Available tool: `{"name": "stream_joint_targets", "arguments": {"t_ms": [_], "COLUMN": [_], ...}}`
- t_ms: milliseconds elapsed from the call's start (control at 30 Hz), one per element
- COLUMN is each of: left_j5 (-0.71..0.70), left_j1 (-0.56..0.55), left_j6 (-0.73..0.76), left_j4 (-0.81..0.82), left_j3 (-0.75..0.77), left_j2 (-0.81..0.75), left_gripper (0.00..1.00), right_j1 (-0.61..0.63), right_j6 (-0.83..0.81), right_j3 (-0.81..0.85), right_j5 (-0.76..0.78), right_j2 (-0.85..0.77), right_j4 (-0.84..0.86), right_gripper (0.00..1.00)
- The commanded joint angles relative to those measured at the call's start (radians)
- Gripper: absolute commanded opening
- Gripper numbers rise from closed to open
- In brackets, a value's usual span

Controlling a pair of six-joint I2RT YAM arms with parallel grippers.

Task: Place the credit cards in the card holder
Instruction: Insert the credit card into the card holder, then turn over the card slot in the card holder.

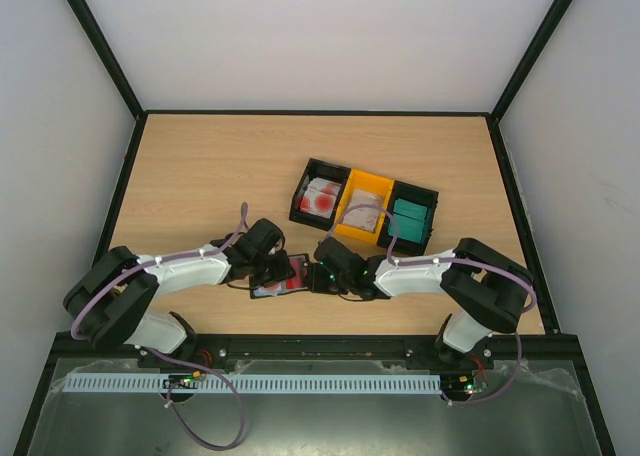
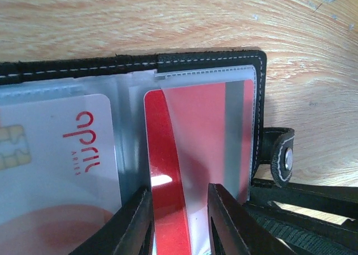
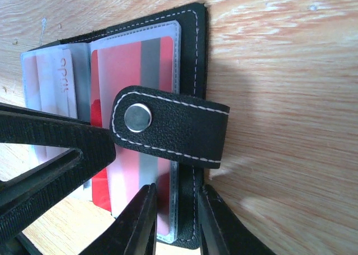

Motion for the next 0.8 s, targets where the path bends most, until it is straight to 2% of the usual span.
{"name": "stream_joint_targets", "arguments": {"t_ms": [0, 200, 500, 633, 767], "left_j5": [0.061, 0.065, -0.06, -0.133, -0.15], "left_j1": [-0.008, -0.007, 0.001, 0.037, 0.134], "left_j6": [0.012, 0.016, 0.107, 0.133, 0.143], "left_j4": [0.023, 0.021, -0.178, -0.274, -0.325], "left_j3": [0.007, 0.004, 0.101, 0.099, 0.035], "left_j2": [0.033, -0.001, -0.157, -0.242, -0.334], "left_gripper": [0.29, 0.33, 0.59, 0.63, 0.63], "right_j1": [0.009, 0.009, 0.012, 0.058, 0.13], "right_j6": [0.002, 0.01, -0.023, -0.034, -0.05], "right_j3": [-0.013, -0.01, 0.06, 0.13, 0.263], "right_j5": [-0.01, 0.072, 0.256, 0.316, 0.35], "right_j2": [0.019, -0.028, -0.2, -0.176, -0.058], "right_j4": [0.011, -0.053, -0.297, -0.383, -0.435], "right_gripper": [0.22, 0.25, 0.4, 0.41, 0.41]}}
